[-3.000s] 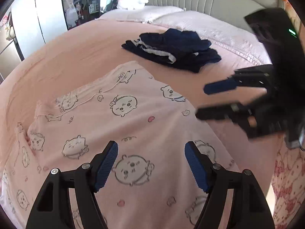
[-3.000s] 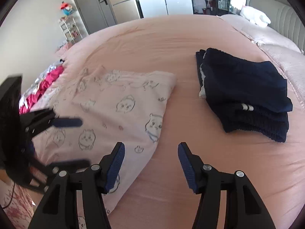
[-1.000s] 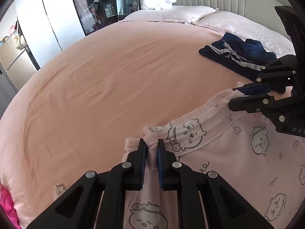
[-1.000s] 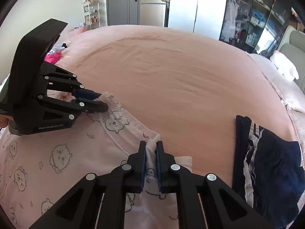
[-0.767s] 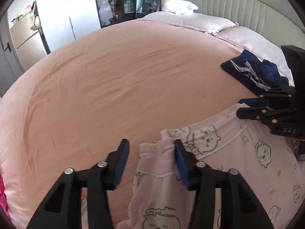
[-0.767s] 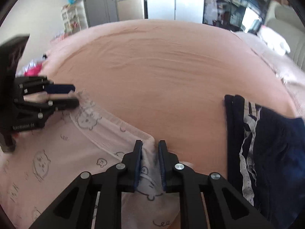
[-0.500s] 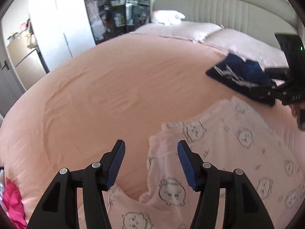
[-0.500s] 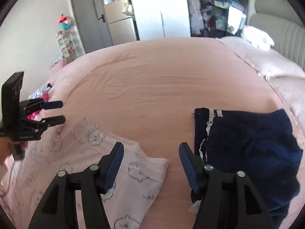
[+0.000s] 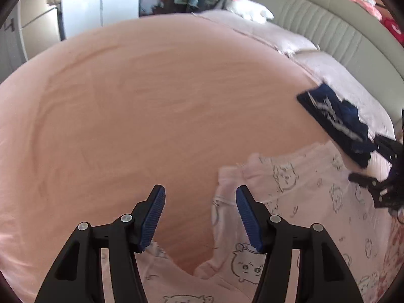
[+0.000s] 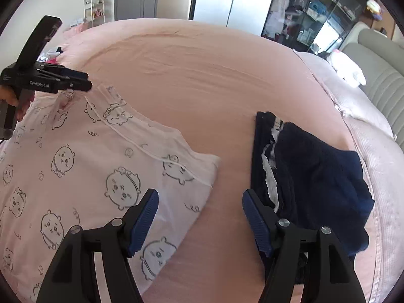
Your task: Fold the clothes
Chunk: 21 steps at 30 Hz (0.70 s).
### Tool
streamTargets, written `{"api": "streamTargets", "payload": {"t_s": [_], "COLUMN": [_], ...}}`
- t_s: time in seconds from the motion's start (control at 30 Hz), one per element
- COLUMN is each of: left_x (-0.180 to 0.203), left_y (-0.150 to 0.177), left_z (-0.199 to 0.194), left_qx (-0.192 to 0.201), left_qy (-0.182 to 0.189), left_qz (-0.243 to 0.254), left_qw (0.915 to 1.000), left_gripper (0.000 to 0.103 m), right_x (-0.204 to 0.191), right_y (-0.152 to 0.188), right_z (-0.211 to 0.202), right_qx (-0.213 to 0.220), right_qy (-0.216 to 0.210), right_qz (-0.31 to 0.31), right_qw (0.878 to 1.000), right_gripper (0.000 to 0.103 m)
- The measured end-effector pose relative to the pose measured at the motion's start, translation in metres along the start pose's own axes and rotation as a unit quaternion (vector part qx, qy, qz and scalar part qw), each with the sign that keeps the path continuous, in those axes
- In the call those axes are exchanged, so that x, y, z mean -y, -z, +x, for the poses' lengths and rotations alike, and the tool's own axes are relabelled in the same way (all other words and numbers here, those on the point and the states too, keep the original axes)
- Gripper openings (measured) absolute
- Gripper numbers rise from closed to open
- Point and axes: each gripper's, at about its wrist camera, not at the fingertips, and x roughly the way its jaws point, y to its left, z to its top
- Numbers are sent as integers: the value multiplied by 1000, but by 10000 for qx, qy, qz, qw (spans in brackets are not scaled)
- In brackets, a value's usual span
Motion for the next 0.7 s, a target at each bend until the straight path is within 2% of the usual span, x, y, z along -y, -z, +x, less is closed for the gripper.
{"api": "streamTargets", "payload": {"t_s": [0.07, 0.1, 0.13, 0.17, 0.2, 0.27, 0.3, 0.37, 0.47, 0.53, 0.57, 0.63, 0.67, 0.7], "left_x": [17, 25, 30, 36, 43, 56, 54, 39, 2, -17, -26, -44, -46, -36], "left_y": [0, 1, -1, -2, -1, 1, 0, -2, -1, 0, -1, -5, -6, -7], "left_z": [17, 18, 18, 16, 15, 15, 14, 10, -5, -10, -11, -21, -28, -30], "left_qx": [-368, -316, -249, -200, -155, -118, -56, 13, 255, 316, 322, 515, 628, 623], "left_qy": [102, 71, 132, 324, 339, 7, -92, -346, -401, -1103, -1191, -902, -678, -461], "left_qz": [399, 542, 611, 665, 796, 1114, 1046, 740, 30, -127, -258, -794, -892, -647], "left_qw": [9985, 9980, 9977, 9971, 9961, 9937, 9945, 9967, 9989, 9933, 9920, 9914, 9917, 9949], "left_gripper": [56, 54, 34, 19, 8, 8, 8, 8, 11, 11, 11, 11, 11, 11], "right_x": [-6, -8, -9, -8, -9, -12, -13, -14, -4, 3, 3, 3, 2, 1], "right_y": [-11, -12, -14, -13, -13, -14, -14, -11, -8, -5, -4, -3, -3, -4], "right_z": [11, 12, 13, 14, 16, 18, 21, 26, 30, 26, 25, 22, 18, 14], "right_qx": [-8, -11, -15, -29, -45, -14, -21, -104, -251, -310, -308, -297, -192, -80], "right_qy": [56, 54, 49, 42, 21, -20, 20, 204, 605, 787, 814, 860, 839, 814], "right_qz": [-104, -127, -147, -131, -109, -72, -110, -204, -97, -22, -2, 33, 31, 28], "right_qw": [9999, 9999, 9999, 9999, 9999, 10000, 9999, 9995, 9978, 9964, 9962, 9958, 9963, 9966], "right_gripper": [69, 69, 69, 69, 69, 69, 69, 69, 75, 77, 77, 77, 77, 77]}}
